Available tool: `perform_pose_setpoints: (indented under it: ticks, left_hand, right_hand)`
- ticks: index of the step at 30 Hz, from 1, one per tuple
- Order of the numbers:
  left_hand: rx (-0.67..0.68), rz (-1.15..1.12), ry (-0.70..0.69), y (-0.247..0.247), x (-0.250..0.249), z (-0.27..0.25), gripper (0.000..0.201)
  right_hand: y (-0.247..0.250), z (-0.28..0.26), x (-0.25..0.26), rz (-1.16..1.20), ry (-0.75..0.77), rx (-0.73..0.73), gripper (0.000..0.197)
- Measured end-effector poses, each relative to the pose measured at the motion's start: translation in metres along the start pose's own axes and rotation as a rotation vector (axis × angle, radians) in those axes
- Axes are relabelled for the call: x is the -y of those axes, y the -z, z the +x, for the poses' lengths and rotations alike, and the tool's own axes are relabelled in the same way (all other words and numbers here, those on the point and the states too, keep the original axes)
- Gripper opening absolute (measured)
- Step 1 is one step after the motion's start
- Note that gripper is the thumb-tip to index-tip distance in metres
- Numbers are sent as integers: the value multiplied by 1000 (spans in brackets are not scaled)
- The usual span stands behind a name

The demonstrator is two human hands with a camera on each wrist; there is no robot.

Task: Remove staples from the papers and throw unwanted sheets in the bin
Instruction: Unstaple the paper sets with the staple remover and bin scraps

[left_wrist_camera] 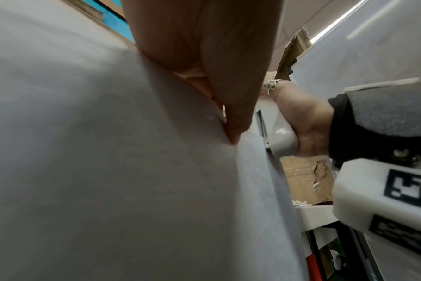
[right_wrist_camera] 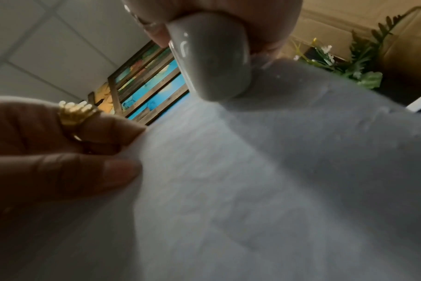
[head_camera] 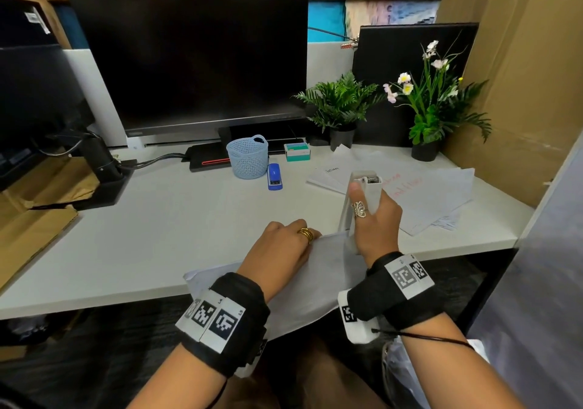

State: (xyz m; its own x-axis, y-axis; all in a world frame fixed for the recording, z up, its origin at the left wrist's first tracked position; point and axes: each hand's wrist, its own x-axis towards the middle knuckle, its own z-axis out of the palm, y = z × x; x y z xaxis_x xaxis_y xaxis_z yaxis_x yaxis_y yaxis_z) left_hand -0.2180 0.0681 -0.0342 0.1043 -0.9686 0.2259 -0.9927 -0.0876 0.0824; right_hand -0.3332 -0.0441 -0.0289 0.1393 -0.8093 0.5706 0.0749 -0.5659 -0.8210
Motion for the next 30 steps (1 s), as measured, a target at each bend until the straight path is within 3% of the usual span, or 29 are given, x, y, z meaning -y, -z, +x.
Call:
perform_pose_setpoints:
  ticks: [3,9,15,21,26,30]
  left_hand:
    - [-6,43,-34,4,-1,-2,37]
    - [18,103,-22,6,-4,-4,38]
    - [16,49,-22,2,-7,1,29]
    - [32,53,-38,4,-12,2,27]
    - [36,74,-32,2,-6,-3,29]
    - [22,42,16,0,0,-8,34]
  right_hand:
    - [-3,4,-4,7,-93,-12,32]
    - [-1,6,-3,15,-244,106,26]
    - [1,4,7,-102,-130,198,26]
    - [-13,0,5,-117,-55,112,23]
    - [-21,-2,1,-75,-123,137,40]
    - [-29,0,5,-48,-257,231,25]
